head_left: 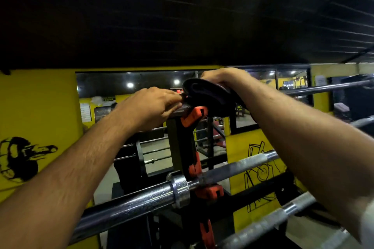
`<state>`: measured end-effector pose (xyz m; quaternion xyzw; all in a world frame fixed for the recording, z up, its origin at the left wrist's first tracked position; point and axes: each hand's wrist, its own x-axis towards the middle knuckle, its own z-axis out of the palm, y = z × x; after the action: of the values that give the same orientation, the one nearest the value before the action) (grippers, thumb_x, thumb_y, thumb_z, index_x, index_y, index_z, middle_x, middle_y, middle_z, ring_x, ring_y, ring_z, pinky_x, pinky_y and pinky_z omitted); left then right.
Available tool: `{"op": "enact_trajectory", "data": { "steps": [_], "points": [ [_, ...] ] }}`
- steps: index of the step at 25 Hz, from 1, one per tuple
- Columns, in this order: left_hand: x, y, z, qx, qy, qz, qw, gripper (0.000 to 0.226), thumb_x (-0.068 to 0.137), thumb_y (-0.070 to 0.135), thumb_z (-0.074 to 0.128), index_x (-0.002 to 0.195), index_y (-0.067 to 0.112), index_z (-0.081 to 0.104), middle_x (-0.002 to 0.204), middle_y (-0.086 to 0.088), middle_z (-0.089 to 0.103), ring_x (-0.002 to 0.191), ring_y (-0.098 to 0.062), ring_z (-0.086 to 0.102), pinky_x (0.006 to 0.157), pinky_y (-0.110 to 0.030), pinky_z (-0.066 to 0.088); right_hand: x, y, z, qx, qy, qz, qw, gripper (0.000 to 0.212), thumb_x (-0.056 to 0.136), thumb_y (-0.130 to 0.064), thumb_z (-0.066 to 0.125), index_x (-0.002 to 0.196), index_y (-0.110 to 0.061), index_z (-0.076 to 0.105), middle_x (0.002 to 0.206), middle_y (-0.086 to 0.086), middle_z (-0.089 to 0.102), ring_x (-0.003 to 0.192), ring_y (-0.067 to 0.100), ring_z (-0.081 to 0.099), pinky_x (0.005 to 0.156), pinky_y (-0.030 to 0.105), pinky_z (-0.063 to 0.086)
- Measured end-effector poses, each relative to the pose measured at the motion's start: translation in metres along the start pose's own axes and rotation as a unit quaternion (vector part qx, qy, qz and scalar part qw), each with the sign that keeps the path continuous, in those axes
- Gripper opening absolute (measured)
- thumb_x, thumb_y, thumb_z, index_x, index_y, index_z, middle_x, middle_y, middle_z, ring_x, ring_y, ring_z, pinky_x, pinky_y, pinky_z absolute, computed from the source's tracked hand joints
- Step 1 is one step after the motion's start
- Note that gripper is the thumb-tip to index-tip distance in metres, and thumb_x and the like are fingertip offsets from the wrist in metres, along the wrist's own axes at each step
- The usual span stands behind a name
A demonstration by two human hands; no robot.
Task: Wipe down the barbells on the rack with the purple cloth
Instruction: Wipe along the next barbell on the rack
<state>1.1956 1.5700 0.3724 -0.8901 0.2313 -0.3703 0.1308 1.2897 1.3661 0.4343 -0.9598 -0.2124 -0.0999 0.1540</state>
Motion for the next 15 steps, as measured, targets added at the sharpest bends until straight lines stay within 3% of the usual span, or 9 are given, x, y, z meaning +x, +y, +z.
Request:
{"op": "enact_trajectory", "data": {
  "steps": [3,5,7,9,11,13,15],
  "points": [
    [0.002,-0.007,0.000,-0.023,0.012,0.029,0.999,0.043,0.104,0.042,0.040,0.147,0.036,0.043,0.149,0.009,0.049,0.132,-0.014,0.049,0.100,-0.032,0.042,-0.013,0.020,0.028,-0.028,0.206,-0.076,0.975,0.030,0.099,-0.044,0.055,0.118,-0.023,0.064,0.108,0.001,0.063,0.094,0.020,0.055,0.080,0.034,0.041],
    [0.003,-0.011,0.002,-0.026,0.022,0.036,0.999,0.043,0.104,0.045,0.040,0.147,0.040,0.042,0.149,0.010,0.050,0.131,-0.014,0.050,0.097,-0.031,0.042,-0.018,0.025,0.036,-0.040,0.278,-0.109,0.954,0.028,0.099,-0.043,0.055,0.117,-0.023,0.060,0.106,0.001,0.060,0.095,0.023,0.055,0.079,0.036,0.043],
    [0.005,-0.013,0.004,-0.026,0.026,0.039,0.999,0.043,0.103,0.045,0.041,0.146,0.040,0.044,0.147,0.008,0.052,0.129,-0.016,0.051,0.094,-0.031,0.042,-0.014,0.024,0.022,-0.031,0.189,-0.097,0.977,0.021,0.101,-0.035,0.055,0.104,-0.016,0.063,0.099,0.005,0.060,0.093,0.022,0.055,0.073,0.033,0.042],
    [0.004,-0.011,0.004,-0.021,0.030,0.033,0.999,0.041,0.103,0.043,0.043,0.143,0.038,0.049,0.143,0.008,0.056,0.124,-0.016,0.055,0.087,-0.027,0.041,-0.010,0.022,0.004,0.123,0.045,-0.053,0.990,0.020,0.103,-0.024,0.050,0.094,-0.011,0.063,0.092,0.008,0.063,0.086,0.021,0.060,0.066,0.028,0.045],
    [0.003,-0.008,0.004,-0.008,0.034,0.024,0.999,0.039,0.103,0.043,0.042,0.139,0.033,0.054,0.139,0.007,0.059,0.121,-0.017,0.057,0.088,-0.028,0.043,-0.013,0.021,-0.004,0.246,0.029,-0.005,0.969,0.013,0.099,-0.022,0.053,0.090,-0.015,0.059,0.080,0.004,0.066,0.073,0.016,0.064,0.071,0.026,0.052],
    [0.001,-0.006,0.003,-0.001,0.036,0.015,0.999,0.041,0.103,0.044,0.042,0.140,0.031,0.053,0.140,0.005,0.058,0.124,-0.018,0.056,0.098,-0.035,0.046,-0.010,0.022,0.000,0.161,0.092,-0.007,0.983,0.012,0.095,-0.021,0.062,0.084,-0.016,0.059,0.070,0.002,0.067,0.073,0.017,0.062,0.084,0.033,0.053],
    [0.001,-0.007,0.004,-0.006,0.031,0.021,0.999,0.041,0.103,0.043,0.041,0.142,0.033,0.050,0.140,0.004,0.058,0.123,-0.018,0.056,0.101,-0.039,0.048,-0.020,0.019,0.014,0.016,0.055,-0.080,0.995,0.015,0.097,-0.018,0.060,0.083,-0.014,0.062,0.065,-0.002,0.068,0.071,0.014,0.062,0.074,0.031,0.047]
  ]
}}
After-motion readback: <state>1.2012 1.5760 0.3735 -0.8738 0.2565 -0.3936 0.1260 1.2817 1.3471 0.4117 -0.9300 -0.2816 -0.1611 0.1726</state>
